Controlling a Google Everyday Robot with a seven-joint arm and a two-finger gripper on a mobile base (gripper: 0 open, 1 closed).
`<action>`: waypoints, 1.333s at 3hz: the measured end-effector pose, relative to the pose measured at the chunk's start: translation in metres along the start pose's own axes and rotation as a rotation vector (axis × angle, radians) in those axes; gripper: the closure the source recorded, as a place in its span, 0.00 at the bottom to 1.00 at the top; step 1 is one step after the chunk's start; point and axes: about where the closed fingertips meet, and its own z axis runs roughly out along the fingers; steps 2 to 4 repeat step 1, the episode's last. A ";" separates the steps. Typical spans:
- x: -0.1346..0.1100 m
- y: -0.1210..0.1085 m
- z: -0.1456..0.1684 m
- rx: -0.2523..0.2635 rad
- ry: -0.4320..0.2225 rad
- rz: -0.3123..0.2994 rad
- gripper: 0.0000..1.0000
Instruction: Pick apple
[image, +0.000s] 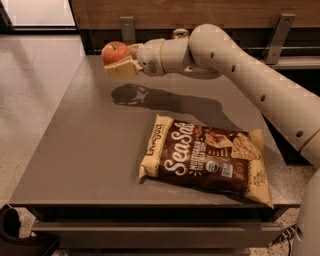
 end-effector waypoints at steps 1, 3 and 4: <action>-0.020 0.001 -0.013 0.012 -0.010 -0.030 1.00; -0.020 0.001 -0.013 0.012 -0.010 -0.030 1.00; -0.020 0.001 -0.013 0.012 -0.010 -0.030 1.00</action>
Offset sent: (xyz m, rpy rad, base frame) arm 0.0000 0.0000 0.0000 0.0000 0.0000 0.0000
